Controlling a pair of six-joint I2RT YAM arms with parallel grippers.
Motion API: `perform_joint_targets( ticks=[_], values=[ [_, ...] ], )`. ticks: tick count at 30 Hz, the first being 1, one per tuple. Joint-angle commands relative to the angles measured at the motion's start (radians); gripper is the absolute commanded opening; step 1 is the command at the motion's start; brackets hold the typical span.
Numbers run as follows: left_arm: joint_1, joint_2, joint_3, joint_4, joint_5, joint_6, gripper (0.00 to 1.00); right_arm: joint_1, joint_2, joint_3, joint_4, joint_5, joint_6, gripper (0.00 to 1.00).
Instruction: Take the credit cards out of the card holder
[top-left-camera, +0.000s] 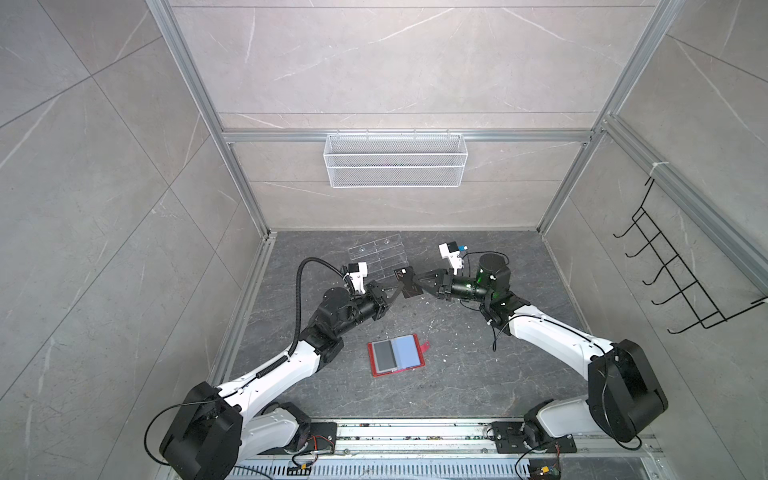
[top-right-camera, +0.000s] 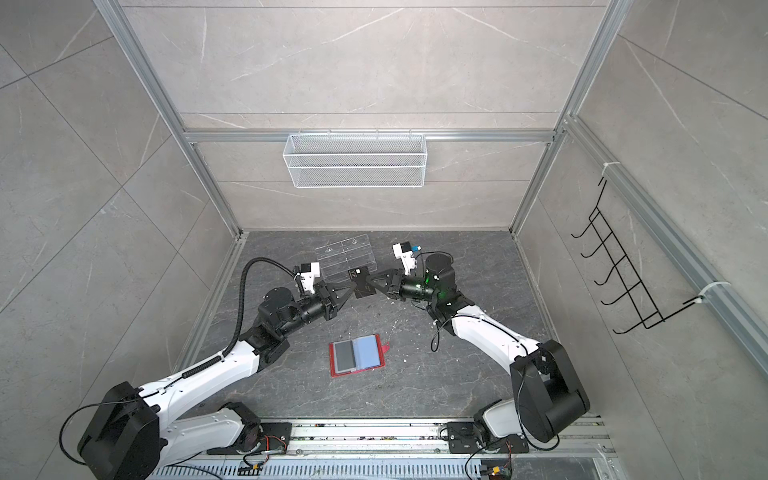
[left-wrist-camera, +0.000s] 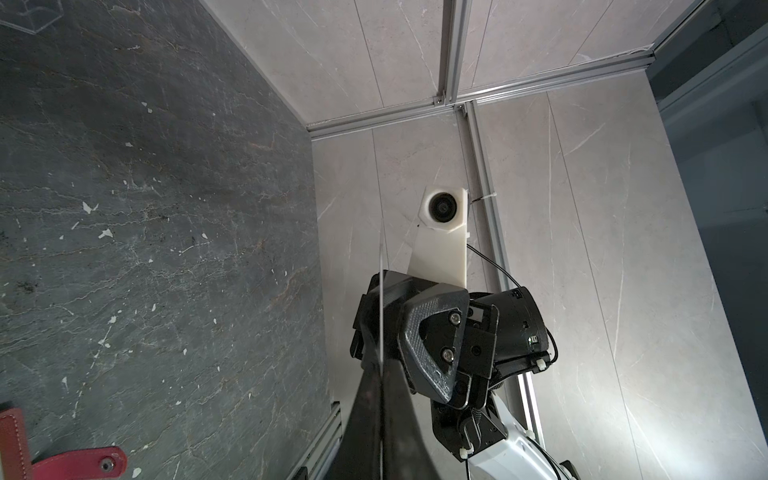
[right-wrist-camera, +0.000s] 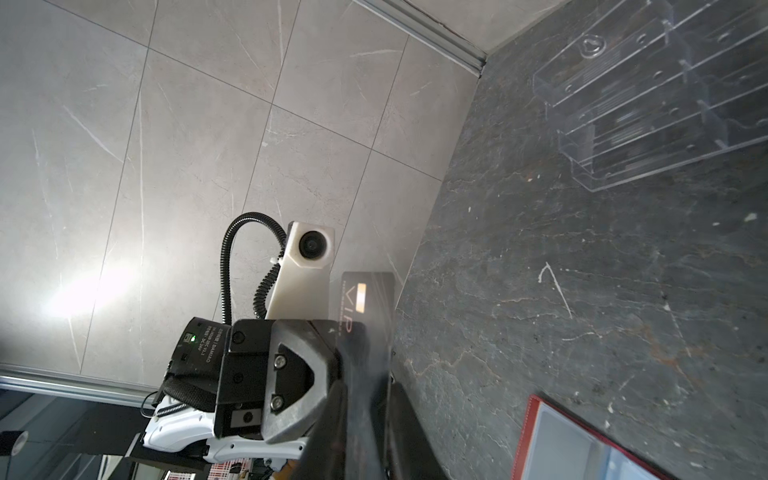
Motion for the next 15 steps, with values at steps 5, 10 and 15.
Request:
perform_joint_targets(
  ticks=[5, 10, 15],
  values=[
    [0.001, 0.017, 0.017, 0.046, 0.036, 0.011, 0.0, 0.0, -0.007, -0.013, 0.046, -0.054, 0.021, 0.03],
    [0.004, -0.01, 0.042, -0.08, 0.026, 0.083, 0.3, -0.004, -0.039, 0.031, -0.159, -0.037, -0.124, 0.0],
    [0.01, -0.128, 0.136, -0.47, -0.085, 0.308, 0.66, -0.012, -0.062, 0.192, -0.609, 0.08, -0.454, 0.0]
  ],
)
